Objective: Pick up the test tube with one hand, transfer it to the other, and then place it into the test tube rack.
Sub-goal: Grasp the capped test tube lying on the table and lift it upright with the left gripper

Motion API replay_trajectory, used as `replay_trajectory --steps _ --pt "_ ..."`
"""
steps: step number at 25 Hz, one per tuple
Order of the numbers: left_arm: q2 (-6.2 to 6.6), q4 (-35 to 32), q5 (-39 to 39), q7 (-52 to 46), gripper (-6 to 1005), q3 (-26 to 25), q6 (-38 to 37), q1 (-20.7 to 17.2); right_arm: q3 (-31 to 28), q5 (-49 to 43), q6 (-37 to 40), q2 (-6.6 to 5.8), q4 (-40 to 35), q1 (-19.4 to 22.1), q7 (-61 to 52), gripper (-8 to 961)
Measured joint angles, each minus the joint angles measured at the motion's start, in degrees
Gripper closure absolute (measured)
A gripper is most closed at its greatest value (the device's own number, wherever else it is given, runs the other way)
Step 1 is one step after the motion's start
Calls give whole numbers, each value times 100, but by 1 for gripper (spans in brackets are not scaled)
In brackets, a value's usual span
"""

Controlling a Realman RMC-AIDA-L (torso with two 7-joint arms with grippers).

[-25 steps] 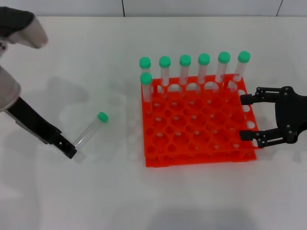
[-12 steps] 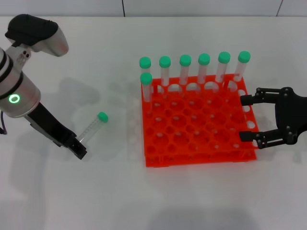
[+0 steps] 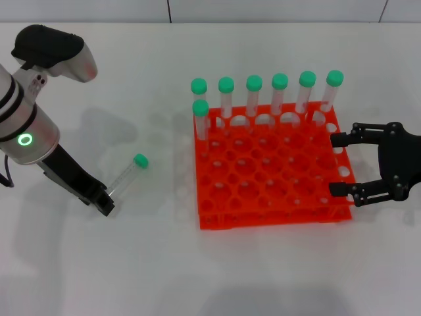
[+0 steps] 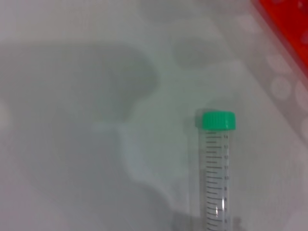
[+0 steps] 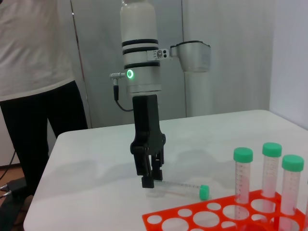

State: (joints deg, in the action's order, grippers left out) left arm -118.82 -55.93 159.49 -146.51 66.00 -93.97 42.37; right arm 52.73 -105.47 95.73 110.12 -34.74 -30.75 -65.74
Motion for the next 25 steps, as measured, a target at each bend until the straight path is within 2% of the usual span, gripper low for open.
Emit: replay_trajectory --steps 19,25 --pt "-1 134 3 11 570 1 180 24 9 0 -149 7 0 7 0 83" --pt "0 146 0 1 759 67 201 35 9 0 -202 9 0 2 0 84"
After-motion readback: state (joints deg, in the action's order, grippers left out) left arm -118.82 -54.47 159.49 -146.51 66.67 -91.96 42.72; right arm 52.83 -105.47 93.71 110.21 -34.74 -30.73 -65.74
